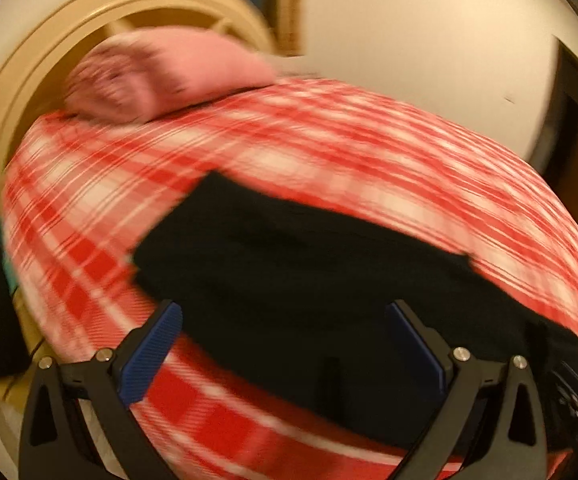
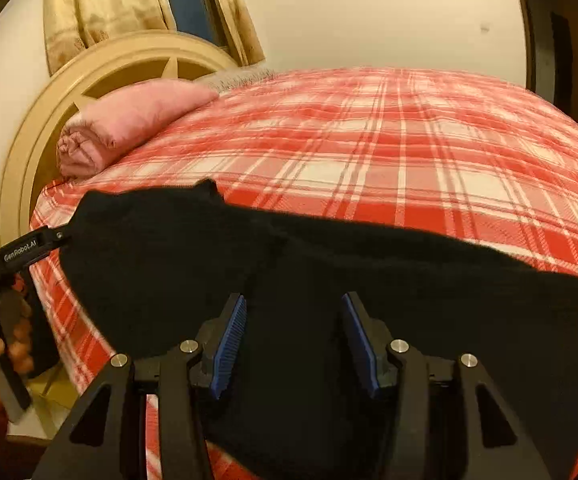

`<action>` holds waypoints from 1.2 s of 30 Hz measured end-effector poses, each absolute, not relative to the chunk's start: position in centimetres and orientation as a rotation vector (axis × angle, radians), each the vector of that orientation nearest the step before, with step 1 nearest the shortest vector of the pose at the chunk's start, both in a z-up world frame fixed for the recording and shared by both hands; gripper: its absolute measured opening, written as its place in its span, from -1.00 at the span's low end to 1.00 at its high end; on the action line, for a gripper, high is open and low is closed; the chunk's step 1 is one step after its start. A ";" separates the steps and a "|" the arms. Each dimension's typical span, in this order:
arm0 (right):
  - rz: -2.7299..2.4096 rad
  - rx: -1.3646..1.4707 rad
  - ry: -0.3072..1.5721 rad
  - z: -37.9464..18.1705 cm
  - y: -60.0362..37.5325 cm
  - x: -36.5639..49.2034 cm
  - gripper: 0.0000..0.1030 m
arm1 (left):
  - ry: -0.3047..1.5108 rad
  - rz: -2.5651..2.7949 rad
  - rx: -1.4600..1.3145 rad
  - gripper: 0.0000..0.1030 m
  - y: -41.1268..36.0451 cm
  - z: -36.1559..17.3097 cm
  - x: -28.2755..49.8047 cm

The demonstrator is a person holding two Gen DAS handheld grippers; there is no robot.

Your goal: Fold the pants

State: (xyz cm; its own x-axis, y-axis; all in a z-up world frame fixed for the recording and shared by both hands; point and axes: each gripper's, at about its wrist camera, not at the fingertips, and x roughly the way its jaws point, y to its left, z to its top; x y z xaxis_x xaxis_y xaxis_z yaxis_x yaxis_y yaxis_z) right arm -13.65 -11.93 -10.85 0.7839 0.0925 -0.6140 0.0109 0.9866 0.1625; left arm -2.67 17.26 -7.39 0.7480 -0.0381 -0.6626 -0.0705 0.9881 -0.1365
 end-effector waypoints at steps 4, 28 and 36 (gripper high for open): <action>0.032 0.097 0.660 -11.1 -11.0 -13.9 0.13 | 0.765 0.104 -0.296 1.00 21.3 -9.0 -1.8; 0.059 0.171 0.660 -11.0 -12.0 -13.8 0.15 | 0.677 0.071 -0.746 -0.09 26.3 -11.9 -1.5; 0.061 0.185 0.662 -11.1 -12.0 -13.8 0.15 | 0.669 0.021 -0.803 0.35 25.1 -12.2 -2.0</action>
State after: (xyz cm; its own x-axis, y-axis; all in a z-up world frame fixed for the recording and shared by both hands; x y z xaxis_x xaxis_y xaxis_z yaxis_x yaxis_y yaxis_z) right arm -13.84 -12.04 -11.05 0.7879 0.1147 -0.6050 0.0029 0.9818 0.1899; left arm -2.02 25.13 -12.20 0.7959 -0.2275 -0.5610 -0.2621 0.7059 -0.6581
